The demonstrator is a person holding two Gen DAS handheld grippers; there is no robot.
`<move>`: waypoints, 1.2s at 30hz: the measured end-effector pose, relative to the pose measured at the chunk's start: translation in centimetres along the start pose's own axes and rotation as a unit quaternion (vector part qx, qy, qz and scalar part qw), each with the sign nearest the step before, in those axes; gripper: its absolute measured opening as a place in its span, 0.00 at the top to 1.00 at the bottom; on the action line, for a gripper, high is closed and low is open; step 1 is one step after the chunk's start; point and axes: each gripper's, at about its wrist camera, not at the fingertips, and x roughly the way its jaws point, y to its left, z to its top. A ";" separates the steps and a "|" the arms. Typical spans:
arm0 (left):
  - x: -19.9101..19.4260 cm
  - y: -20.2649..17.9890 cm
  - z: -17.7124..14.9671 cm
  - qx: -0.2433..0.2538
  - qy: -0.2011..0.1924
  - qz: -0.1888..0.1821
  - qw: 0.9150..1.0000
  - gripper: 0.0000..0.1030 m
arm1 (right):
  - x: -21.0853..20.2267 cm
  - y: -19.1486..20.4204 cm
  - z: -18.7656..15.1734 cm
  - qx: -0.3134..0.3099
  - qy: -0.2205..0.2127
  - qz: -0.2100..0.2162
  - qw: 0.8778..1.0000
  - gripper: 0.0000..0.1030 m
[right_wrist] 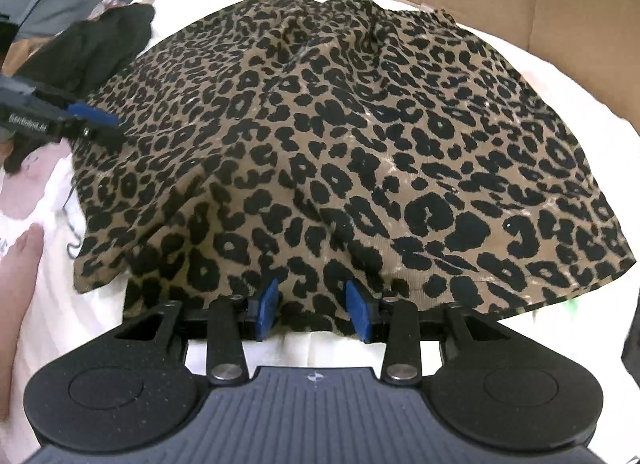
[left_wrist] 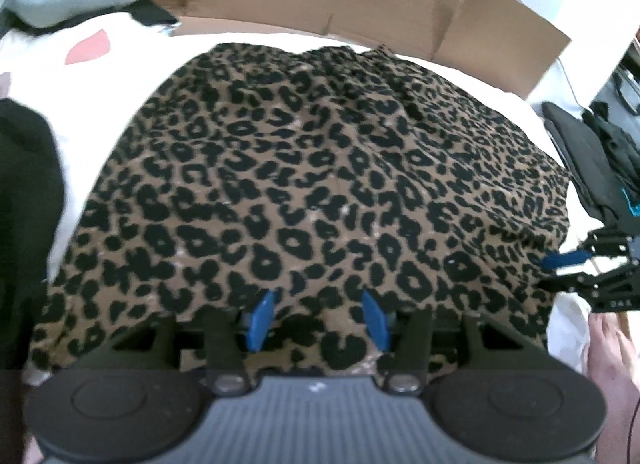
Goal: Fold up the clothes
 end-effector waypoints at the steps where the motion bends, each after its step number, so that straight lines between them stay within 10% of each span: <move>1: -0.2 0.3 -0.1 -0.003 -0.001 0.003 1.000 0.49 | -0.1 0.1 0.0 -0.002 0.001 0.006 1.000 0.69; 5: -0.9 1.1 -0.4 -0.012 -0.001 0.003 1.000 0.50 | -0.1 0.5 0.0 -0.011 0.007 0.016 1.000 0.84; 36: 3.7 -6.2 -1.9 0.095 0.083 -0.128 0.984 0.67 | 0.2 1.4 0.3 0.015 0.020 0.037 0.999 0.83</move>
